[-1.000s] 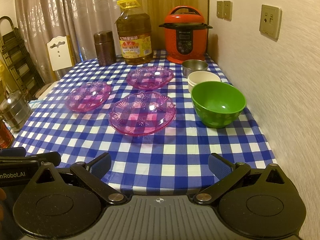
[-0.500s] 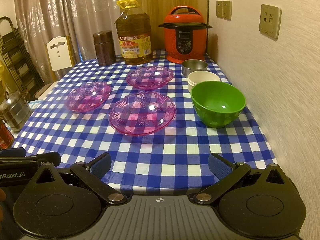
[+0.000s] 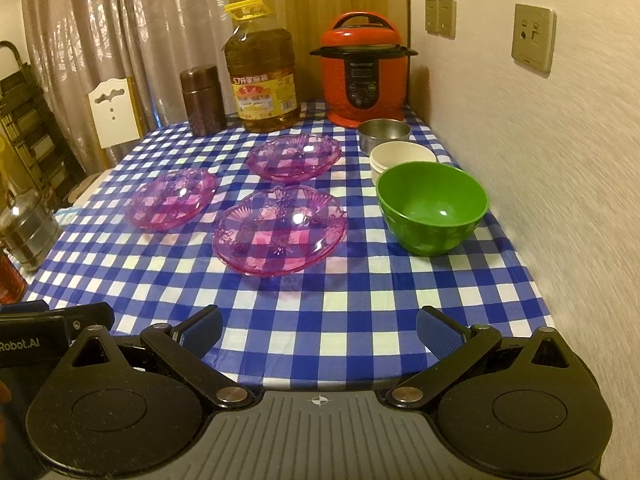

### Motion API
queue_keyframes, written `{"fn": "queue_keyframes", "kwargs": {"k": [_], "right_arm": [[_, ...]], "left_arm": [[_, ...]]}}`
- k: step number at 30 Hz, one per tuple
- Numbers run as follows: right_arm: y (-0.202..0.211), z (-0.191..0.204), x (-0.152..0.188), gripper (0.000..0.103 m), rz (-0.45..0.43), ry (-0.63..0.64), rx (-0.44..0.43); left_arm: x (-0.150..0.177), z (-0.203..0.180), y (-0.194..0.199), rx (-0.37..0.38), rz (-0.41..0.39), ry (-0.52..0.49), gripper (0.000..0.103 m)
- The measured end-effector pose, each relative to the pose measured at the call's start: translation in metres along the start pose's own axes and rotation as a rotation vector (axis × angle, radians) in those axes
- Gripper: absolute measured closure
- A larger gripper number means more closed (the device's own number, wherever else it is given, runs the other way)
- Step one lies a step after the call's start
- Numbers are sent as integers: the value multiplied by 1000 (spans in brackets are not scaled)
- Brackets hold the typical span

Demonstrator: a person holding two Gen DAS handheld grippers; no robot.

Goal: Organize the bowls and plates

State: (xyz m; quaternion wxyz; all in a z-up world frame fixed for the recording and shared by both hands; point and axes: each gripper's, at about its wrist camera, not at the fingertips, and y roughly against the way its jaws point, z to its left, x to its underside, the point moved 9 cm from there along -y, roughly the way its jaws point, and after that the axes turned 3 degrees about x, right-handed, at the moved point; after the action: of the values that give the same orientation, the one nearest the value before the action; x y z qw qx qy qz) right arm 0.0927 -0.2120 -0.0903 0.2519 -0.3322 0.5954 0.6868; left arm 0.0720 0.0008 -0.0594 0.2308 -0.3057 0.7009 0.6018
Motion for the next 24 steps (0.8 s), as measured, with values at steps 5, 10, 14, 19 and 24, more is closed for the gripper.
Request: {"fn": "queue_keyframes", "kwargs": {"k": [5, 10, 14, 19, 24], "right_arm": [[-10, -4, -7, 1, 0, -38, -9], [-26, -11, -19, 1, 11, -108, -43], [-39, -16, -28, 1, 15, -152, -72], [-57, -19, -42, 1, -1, -176, -83], [-90, -22, -53, 17, -6, -202, -89]], "left_arm": [[-13, 1, -10, 27, -12, 19, 9], [-32, 2, -27, 51, -36, 25, 9], [-47, 3, -45, 61, -42, 26, 9], [-63, 4, -72, 81, -49, 34, 9], [-75, 8, -107, 86, -50, 18, 9]]}}
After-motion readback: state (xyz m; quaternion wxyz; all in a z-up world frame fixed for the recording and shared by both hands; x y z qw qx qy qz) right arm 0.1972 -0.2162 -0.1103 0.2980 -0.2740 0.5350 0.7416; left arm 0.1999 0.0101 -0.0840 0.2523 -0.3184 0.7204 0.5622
